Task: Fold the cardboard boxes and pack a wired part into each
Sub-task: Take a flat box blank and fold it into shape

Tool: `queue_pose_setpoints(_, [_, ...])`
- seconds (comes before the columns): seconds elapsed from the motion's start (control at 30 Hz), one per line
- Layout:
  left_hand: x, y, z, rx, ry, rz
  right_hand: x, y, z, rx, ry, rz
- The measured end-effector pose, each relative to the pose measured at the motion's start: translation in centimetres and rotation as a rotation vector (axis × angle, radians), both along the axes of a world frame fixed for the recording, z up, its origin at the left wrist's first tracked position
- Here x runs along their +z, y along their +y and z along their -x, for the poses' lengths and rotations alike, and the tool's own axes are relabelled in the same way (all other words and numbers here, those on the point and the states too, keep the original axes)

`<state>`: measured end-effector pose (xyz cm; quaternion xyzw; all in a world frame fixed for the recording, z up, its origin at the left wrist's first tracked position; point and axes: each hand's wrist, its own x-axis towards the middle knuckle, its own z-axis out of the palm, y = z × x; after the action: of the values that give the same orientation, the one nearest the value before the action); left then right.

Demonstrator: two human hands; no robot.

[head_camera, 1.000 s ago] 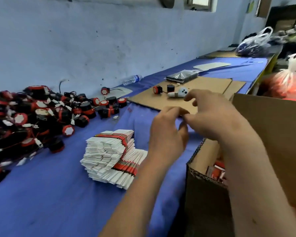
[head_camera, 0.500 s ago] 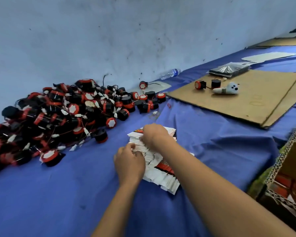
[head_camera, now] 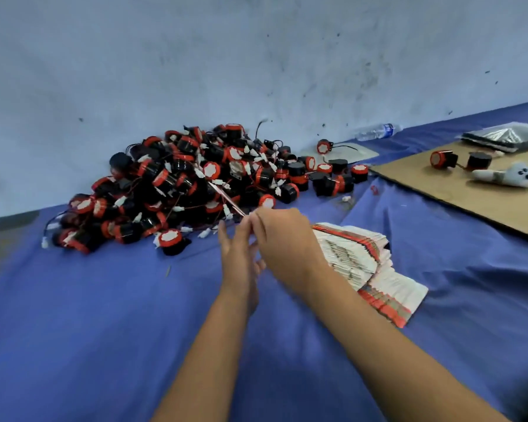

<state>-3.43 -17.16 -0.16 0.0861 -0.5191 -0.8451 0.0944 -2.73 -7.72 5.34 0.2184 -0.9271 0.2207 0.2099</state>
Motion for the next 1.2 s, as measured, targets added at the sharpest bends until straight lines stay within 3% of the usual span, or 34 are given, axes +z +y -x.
queue_pose_setpoints(0.07, [-0.9,-3.7,-1.4,0.101,0.022,0.096,-1.4,-2.8,-0.9,0.085,-0.095,0.058])
queue_pose_setpoints(0.13, [-2.2,-7.3,-2.9,0.272,-0.003,0.359,-3.1,-5.5,-1.3,0.156,-0.156,0.075])
queue_pose_setpoints(0.2, [-3.5,-10.3,-4.1,0.409,-0.027,0.552,-4.9,-8.1,-1.8,0.193,-0.119,0.018])
queue_pose_setpoints(0.27, [-4.5,-12.2,-4.7,0.455,-0.034,0.561,-6.9,-10.2,-2.6,0.227,-0.022,0.018])
queue_pose_setpoints(0.37, [-5.4,-13.9,-5.4,0.413,-0.034,0.532,-9.3,-11.6,-3.2,0.281,0.094,0.205])
queue_pose_setpoints(0.43, [-5.6,-14.7,-5.7,0.370,0.027,0.679,-9.8,-11.4,-2.8,0.341,0.076,0.389])
queue_pose_setpoints(0.53, [-5.7,-15.2,-6.0,0.289,0.138,1.064,-10.1,-10.7,-2.0,0.417,-0.106,0.580])
queue_pose_setpoints(0.63, [-5.3,-14.9,-6.2,0.244,0.235,1.198,-10.4,-10.4,-1.4,0.401,-0.284,0.585])
queue_pose_setpoints(0.77, [-5.4,-15.7,-6.2,0.226,0.228,1.085,-9.7,-9.5,-0.6,0.374,-0.385,0.802])
queue_pose_setpoints(0.9, [-5.0,-15.9,-6.0,0.306,0.085,0.877,-10.0,-9.5,-1.0,0.400,-0.455,0.717])
queue_pose_setpoints(0.97, [-4.5,-16.0,-6.1,0.268,0.023,0.626,-9.6,-9.8,-1.6,0.493,-0.568,0.826])
queue_pose_setpoints(1.1, [-3.9,-17.9,-7.3,-0.339,0.094,0.120,-8.8,-9.1,-1.8,0.639,-0.925,1.136])
queue_pose_setpoints(1.2, [-3.7,-17.5,-7.9,-0.543,0.128,0.056,-8.7,-9.1,-2.0,0.702,-1.033,1.132])
